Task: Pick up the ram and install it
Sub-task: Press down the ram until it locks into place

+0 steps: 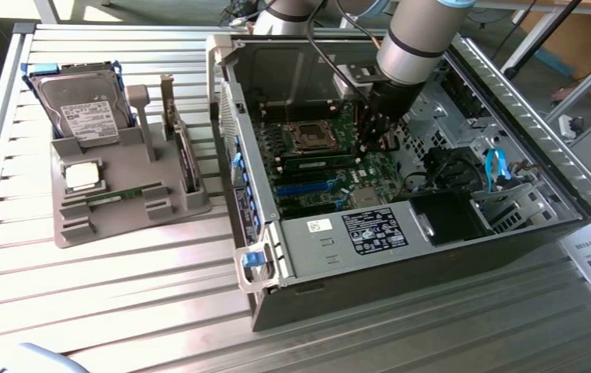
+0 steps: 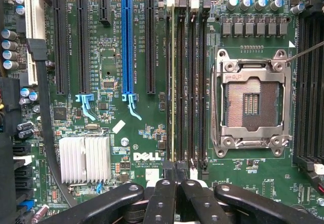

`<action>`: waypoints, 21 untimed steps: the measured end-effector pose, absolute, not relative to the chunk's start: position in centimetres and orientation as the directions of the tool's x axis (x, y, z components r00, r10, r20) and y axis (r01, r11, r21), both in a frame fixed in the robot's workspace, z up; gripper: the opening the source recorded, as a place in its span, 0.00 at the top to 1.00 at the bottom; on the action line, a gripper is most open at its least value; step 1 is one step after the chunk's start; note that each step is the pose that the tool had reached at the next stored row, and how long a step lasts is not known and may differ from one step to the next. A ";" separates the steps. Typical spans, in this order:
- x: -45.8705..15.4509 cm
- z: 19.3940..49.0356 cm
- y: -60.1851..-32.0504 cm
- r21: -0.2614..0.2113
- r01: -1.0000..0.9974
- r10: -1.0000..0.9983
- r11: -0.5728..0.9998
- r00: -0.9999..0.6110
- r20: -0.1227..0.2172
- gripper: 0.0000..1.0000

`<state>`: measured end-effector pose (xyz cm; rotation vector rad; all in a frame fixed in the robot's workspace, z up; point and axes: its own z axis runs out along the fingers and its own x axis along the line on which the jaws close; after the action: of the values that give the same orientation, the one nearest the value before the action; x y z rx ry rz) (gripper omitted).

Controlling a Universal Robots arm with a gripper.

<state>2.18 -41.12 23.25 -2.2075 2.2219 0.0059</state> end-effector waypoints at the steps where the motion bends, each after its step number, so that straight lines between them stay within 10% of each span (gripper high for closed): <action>1: 2.2 23.2 -41.1 -0.004 -1.000 -1.000 0.007 -0.007 -0.010 0.90; 21: 2.2 24.9 -41.1 0.000 -1.000 -1.000 0.006 -0.006 0.007 0.90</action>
<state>2.19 -41.12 24.94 -2.2178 2.2321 -0.0080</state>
